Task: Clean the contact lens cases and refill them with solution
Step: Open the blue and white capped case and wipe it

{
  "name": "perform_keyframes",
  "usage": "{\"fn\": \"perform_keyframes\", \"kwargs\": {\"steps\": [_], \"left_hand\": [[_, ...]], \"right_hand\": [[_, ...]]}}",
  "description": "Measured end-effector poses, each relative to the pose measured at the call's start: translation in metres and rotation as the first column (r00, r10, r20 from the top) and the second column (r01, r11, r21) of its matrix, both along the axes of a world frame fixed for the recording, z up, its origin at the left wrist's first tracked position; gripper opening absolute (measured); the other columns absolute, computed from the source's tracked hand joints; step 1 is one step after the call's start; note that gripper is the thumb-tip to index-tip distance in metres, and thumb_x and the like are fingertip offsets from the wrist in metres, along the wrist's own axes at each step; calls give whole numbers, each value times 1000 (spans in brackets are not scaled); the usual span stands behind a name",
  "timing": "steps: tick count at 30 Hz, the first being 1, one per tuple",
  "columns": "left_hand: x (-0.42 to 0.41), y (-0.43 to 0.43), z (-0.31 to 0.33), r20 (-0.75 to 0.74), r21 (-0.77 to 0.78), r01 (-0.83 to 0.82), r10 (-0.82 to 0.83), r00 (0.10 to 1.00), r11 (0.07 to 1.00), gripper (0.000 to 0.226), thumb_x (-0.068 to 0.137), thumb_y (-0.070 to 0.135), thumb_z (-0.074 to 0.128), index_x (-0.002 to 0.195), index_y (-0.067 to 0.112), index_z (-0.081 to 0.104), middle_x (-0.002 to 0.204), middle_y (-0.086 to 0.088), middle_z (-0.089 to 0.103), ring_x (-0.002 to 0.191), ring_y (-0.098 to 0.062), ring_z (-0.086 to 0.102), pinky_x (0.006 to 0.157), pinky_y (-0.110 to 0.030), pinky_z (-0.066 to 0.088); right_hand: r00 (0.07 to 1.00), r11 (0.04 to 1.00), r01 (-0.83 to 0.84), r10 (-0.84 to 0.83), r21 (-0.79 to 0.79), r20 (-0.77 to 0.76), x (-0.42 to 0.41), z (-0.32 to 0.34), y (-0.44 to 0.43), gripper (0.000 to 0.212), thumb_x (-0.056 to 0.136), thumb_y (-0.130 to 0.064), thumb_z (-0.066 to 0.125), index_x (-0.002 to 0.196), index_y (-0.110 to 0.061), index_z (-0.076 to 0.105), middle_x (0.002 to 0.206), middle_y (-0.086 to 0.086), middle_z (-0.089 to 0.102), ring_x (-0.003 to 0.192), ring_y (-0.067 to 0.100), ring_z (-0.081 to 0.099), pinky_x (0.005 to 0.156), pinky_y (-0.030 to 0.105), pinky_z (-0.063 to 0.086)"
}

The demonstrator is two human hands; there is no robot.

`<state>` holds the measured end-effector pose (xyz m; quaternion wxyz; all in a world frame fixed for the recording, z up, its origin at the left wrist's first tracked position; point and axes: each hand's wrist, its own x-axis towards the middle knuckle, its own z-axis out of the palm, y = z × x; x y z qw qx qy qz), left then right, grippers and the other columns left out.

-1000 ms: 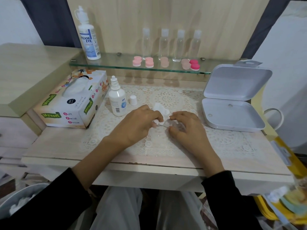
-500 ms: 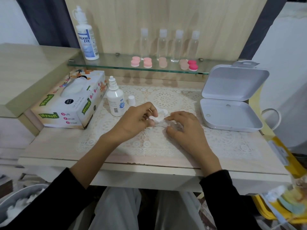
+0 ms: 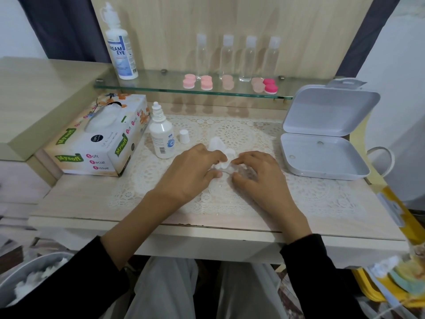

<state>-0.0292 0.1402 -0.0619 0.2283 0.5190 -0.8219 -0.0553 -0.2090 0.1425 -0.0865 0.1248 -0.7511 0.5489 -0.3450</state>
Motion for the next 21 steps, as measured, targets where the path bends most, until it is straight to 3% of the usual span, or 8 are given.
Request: {"fn": "perform_keyframes", "kwargs": {"steps": [4, 8, 13, 16, 18, 21], "left_hand": [[-5, -4, -1, -94, 17, -33, 34, 995, 999, 20, 85, 22, 68, 102, 28, 60, 96, 6, 57, 89, -9, 58, 76, -28, 47], [-5, -6, -4, -173, 70, -42, 54, 983, 997, 27, 81, 17, 71, 100, 31, 58, 91, 7, 57, 84, -7, 52, 73, -26, 41], [-5, -11, -3, -178, 104, -16, 35, 983, 994, 31, 79, 14, 72, 99, 29, 53, 87, 2, 60, 79, -10, 52, 70, -30, 44], [-2, -11, -2, -254, 160, 9, 32, 967, 987, 28, 79, 14, 74, 97, 24, 55, 84, 6, 61, 70, -3, 52, 67, -18, 41], [3, -11, -4, -401, 232, 41, 57, 914, 972, 23, 80, 14, 74, 95, 23, 58, 86, 5, 64, 67, -1, 55, 68, -12, 43], [12, -11, -8, -658, 269, 82, 121, 744, 960, 21, 82, 6, 71, 96, 20, 64, 92, -8, 69, 72, -7, 62, 71, -19, 53]], "right_hand": [[1000, 1000, -1, 1, 0, -12, 0, 1, 0, 55, 67, -51, 40, 103, -22, 70, 114, -7, 63, 111, 16, 51, 100, 38, 37], [1000, 1000, -6, 6, 11, -14, -1, 0, -1, 56, 66, -53, 40, 104, -24, 69, 115, -8, 62, 112, 14, 49, 100, 37, 36], [1000, 1000, 0, 1, 21, -9, -2, -1, -1, 42, 71, -43, 52, 105, -25, 69, 117, -10, 61, 114, 13, 48, 102, 39, 36], [1000, 1000, -2, 2, 3, -10, -2, 0, 0, 43, 70, -45, 51, 104, -25, 69, 116, -9, 62, 113, 13, 49, 102, 39, 37], [1000, 1000, 3, -3, 6, -1, -2, -1, -1, 41, 70, -43, 53, 104, -25, 70, 115, -9, 62, 112, 13, 49, 101, 39, 37], [1000, 1000, 2, -2, -2, -4, -2, -2, -2, 41, 71, -44, 53, 103, -25, 70, 114, -9, 63, 111, 14, 51, 101, 40, 38]]}}
